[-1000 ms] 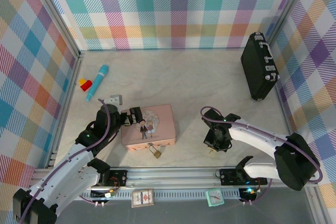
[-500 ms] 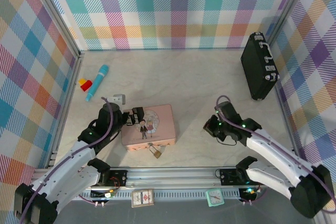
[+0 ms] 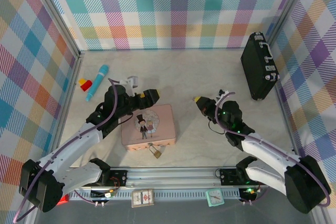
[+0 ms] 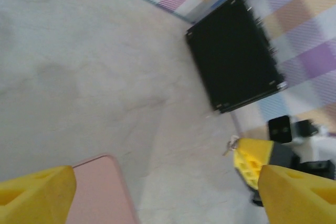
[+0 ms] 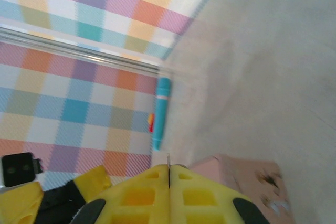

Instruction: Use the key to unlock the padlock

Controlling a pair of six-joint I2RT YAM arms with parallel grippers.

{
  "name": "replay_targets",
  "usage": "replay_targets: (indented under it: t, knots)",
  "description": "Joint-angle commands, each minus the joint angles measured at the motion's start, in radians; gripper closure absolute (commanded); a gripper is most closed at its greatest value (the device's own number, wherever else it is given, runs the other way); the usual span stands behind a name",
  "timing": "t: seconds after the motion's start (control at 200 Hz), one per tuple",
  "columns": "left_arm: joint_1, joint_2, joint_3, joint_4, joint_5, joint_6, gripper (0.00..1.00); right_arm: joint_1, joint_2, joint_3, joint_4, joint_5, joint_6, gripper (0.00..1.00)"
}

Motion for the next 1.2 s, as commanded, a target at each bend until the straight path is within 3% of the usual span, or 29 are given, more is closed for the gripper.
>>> replay_targets:
  t: [0.0, 0.205, 0.495, 1.195]
  knots:
    - [-0.019, 0.006, 0.000, 0.176, 0.050, -0.159, 0.15, 0.020, 0.058, 0.007, 0.333, 0.030, 0.019, 1.00]
    - [-0.071, 0.050, -0.033, 0.395, 0.039, -0.283, 0.24, 0.057, 0.162, 0.025, 0.496, 0.052, 0.068, 1.00]
    - [-0.142, 0.180, 0.012, 0.520, 0.039, -0.328, 0.38, 0.119, 0.295, 0.095, 0.635, 0.062, 0.171, 1.00]
    - [-0.171, 0.241, 0.043, 0.551, 0.043, -0.328, 0.60, 0.173, 0.357, 0.123, 0.664, 0.074, 0.218, 1.00]
